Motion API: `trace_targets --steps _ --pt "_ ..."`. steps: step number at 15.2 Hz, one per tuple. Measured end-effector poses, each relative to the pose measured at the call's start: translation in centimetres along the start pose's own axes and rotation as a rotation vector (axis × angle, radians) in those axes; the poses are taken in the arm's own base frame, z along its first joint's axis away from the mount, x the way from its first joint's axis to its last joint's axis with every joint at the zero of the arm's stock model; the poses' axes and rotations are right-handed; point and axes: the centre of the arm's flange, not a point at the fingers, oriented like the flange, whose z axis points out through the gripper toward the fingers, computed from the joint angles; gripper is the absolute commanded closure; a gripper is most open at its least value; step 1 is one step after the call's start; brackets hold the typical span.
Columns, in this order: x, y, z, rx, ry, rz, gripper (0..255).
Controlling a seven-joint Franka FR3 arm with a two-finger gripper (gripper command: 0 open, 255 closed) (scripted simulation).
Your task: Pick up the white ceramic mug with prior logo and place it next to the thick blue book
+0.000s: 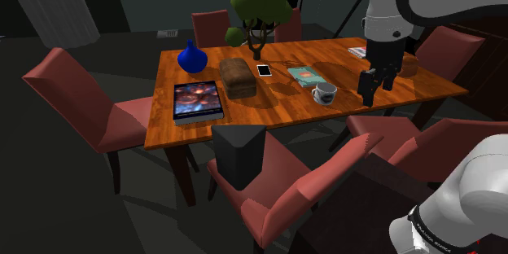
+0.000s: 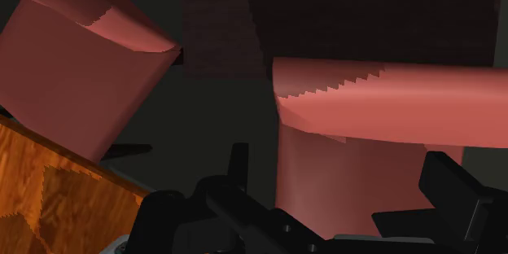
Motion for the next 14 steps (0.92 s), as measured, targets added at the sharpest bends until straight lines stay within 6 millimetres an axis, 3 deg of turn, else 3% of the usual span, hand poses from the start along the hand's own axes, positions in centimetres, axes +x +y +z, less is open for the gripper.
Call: trace_targets --steps 3,14 --pt "0.9 1.1 0.5 0.007 0.006 0.0 0" --pt "9.4 11.2 6.3 0.066 0.062 -0.006 0"
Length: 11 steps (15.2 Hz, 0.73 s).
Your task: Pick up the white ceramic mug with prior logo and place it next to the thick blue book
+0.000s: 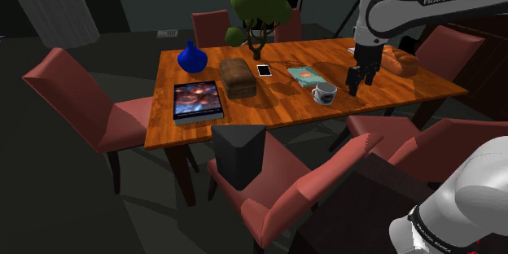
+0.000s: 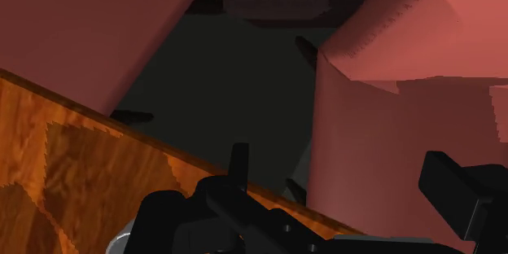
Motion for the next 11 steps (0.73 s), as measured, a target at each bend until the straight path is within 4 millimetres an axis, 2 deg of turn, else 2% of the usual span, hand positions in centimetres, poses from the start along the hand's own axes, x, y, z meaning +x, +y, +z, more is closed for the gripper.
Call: trace_targets --steps 11 --pt "8.3 9.9 6.1 0.06 0.059 -0.005 0"
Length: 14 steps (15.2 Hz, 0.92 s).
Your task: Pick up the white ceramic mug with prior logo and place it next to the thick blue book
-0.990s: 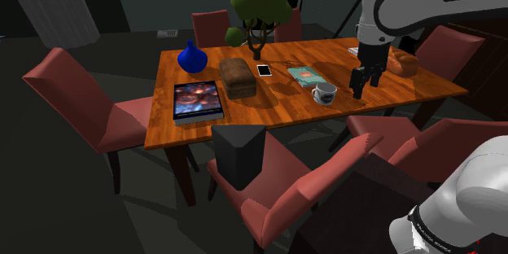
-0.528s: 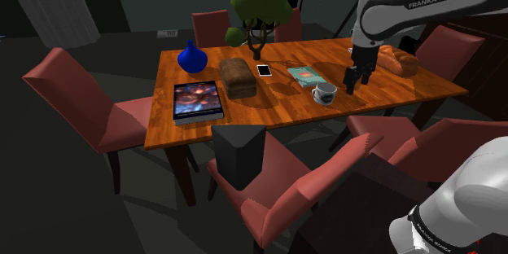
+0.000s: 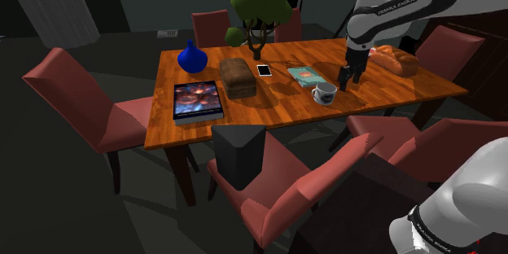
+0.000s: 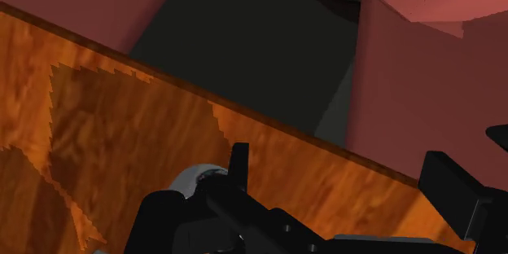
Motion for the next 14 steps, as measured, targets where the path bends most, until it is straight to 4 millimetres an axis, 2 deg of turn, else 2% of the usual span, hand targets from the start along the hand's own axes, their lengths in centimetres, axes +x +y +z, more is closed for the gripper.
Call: trace_targets --steps 14 --pt "11.2 13.3 7.2 0.073 0.073 -0.008 0"
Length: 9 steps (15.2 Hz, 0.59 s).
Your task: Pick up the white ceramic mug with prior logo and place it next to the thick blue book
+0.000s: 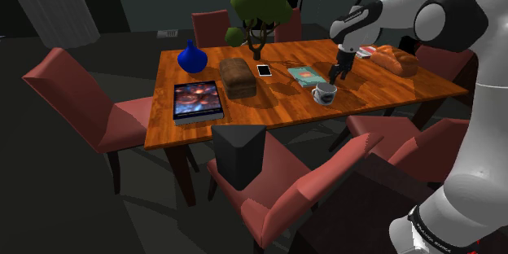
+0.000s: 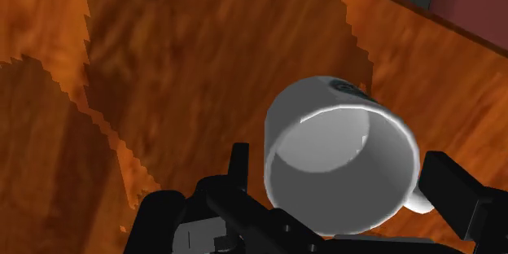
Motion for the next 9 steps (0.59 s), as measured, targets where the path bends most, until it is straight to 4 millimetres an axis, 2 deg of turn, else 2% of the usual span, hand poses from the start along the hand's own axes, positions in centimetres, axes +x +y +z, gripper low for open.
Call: trace_targets --steps 3,9 --pt "2.2 2.6 1.9 0.015 0.016 -0.002 0" --pt "2.9 3.4 4.9 0.021 0.021 -0.003 0"
